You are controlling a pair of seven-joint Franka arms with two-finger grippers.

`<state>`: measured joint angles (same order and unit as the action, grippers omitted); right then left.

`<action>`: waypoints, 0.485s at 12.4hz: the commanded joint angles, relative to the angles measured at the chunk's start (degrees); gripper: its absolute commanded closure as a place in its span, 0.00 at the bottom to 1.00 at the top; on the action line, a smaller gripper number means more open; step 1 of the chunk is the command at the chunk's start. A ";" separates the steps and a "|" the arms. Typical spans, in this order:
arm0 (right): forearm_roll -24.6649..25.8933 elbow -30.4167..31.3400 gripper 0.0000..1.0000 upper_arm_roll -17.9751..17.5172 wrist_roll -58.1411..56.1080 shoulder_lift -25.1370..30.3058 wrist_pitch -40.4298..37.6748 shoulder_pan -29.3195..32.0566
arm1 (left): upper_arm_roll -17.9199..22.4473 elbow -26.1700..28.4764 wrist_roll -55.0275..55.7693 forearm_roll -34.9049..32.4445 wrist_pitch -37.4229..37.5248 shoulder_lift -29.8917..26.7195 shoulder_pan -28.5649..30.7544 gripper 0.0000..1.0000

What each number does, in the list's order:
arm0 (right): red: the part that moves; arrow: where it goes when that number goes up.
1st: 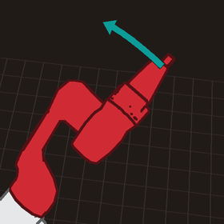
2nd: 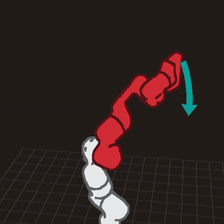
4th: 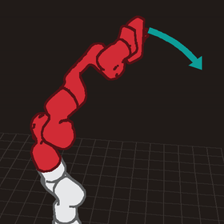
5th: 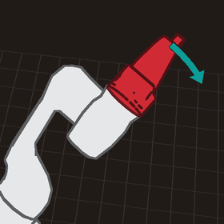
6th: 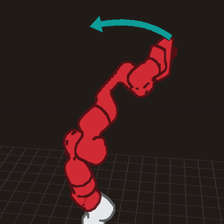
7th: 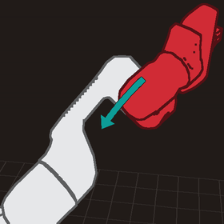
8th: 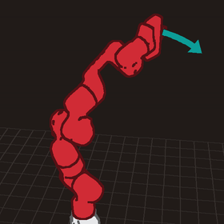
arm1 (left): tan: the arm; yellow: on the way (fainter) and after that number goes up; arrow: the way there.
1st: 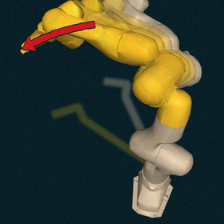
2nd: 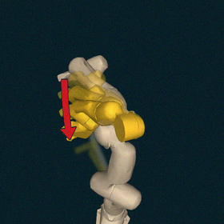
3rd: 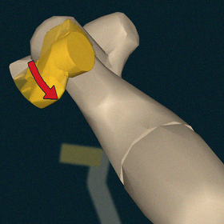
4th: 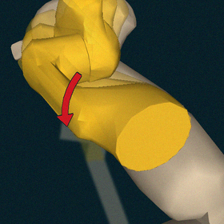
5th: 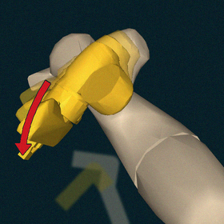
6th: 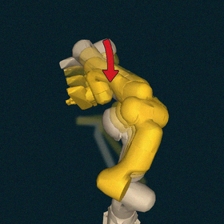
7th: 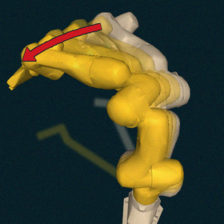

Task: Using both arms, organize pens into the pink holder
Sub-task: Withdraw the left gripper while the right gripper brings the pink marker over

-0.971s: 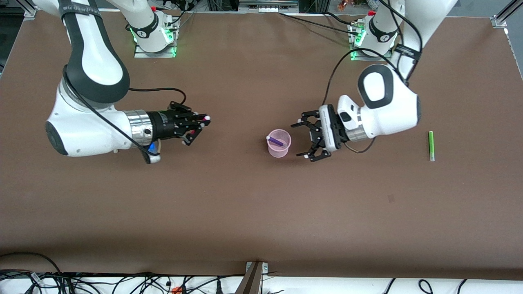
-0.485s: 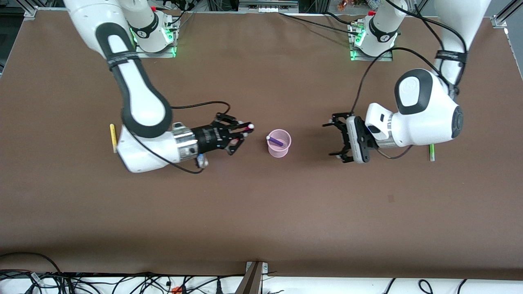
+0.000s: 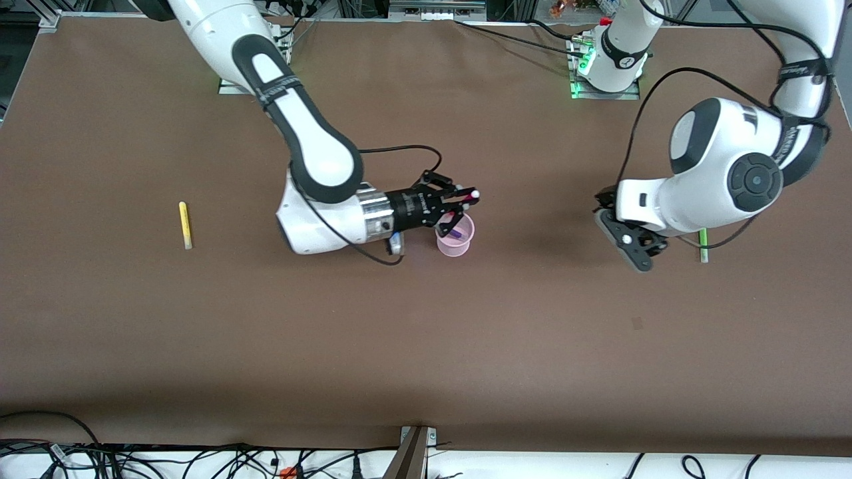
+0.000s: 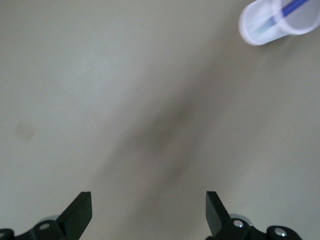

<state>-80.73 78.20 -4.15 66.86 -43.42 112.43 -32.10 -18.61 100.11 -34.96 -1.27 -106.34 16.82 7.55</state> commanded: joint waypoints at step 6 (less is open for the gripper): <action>-3.74 2.65 1.00 0.37 -9.36 -2.72 3.15 -2.79 | -1.07 -14.31 30.35 -5.31 21.34 -0.73 1.50 0.00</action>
<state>-83.47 78.95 -4.06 61.03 -46.54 115.49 -34.84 -18.86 89.57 -11.68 -3.50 -89.04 16.11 9.67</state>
